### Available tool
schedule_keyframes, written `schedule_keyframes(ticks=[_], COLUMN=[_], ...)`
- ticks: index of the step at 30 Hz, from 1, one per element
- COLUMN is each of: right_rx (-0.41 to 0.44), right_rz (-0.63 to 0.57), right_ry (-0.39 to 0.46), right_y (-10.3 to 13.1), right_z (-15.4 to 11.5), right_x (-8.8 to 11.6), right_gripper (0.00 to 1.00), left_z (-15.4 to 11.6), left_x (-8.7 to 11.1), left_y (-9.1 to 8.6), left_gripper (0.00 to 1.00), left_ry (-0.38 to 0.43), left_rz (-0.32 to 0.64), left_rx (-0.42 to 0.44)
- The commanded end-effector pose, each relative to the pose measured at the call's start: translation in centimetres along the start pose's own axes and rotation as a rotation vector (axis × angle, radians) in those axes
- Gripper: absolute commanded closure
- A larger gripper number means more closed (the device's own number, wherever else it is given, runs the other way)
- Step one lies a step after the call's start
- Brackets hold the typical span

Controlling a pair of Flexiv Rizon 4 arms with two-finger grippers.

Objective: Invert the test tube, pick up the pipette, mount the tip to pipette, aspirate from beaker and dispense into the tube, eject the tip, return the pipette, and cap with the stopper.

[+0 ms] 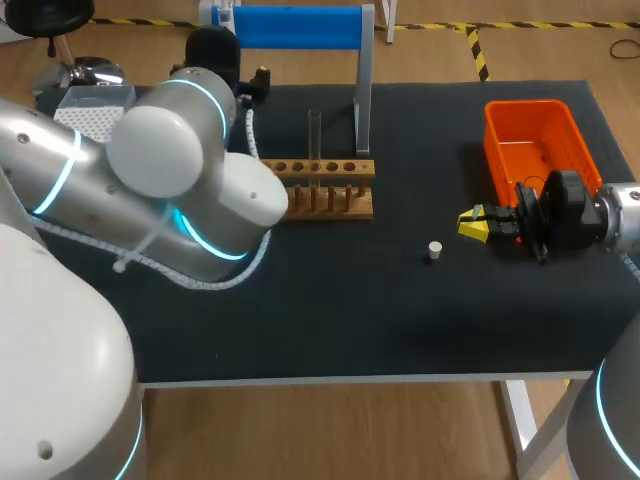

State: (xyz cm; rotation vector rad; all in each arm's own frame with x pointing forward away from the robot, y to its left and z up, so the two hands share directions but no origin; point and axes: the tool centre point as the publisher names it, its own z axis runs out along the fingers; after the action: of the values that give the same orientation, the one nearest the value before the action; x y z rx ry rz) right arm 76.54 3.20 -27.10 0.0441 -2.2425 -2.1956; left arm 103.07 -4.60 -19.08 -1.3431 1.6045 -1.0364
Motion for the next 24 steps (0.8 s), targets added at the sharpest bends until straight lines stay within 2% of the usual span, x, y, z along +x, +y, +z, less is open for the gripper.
schedule_keyframes(ticks=[1,8,9,10,12,14,15,16,20,24], right_rx=[0.001,0.001,0.001,0.001,0.001,0.001,0.001,0.001,0.001,0.001], right_rz=[-0.001,-0.001,-0.001,-0.001,-0.001,-0.001,-0.001,-0.001,-0.001,-0.001], right_ry=[0.000,0.000,0.000,0.000,0.000,0.000,0.000,0.000,0.000,0.000], right_y=[0.0,0.0,0.0,0.0,0.0,0.0,0.0,0.0,0.0,0.0], right_z=[0.0,0.0,0.0,0.0,0.0,0.0,0.0,0.0,0.0,0.0], right_x=[0.1,0.1,0.1,0.1,0.1,0.1,0.1,0.1,0.1,0.1], right_gripper=[1.00,1.00,1.00,1.00,1.00,1.00,1.00,1.00,1.00,1.00], left_z=[1.6,3.4,3.7,4.0,4.5,5.0,5.2,5.6,6.6,7.3], left_x=[0.3,-0.1,0.0,0.1,0.2,0.3,0.4,0.4,0.2,-0.1], left_y=[0.1,-1.0,-1.1,-1.2,-1.5,-1.7,-1.8,-1.9,-2.2,-2.2], left_gripper=[0.00,0.00,0.15,0.20,0.17,0.09,0.22,0.28,0.23,0.23], left_ry=[-0.020,-0.022,-0.021,-0.019,-0.016,-0.011,-0.010,-0.010,-0.010,-0.020], left_rz=[-0.003,-0.034,-0.034,-0.034,-0.034,-0.036,-0.036,-0.036,-0.039,-0.039], left_rx=[0.039,0.071,0.073,0.075,0.078,0.084,0.085,0.085,0.087,0.084])
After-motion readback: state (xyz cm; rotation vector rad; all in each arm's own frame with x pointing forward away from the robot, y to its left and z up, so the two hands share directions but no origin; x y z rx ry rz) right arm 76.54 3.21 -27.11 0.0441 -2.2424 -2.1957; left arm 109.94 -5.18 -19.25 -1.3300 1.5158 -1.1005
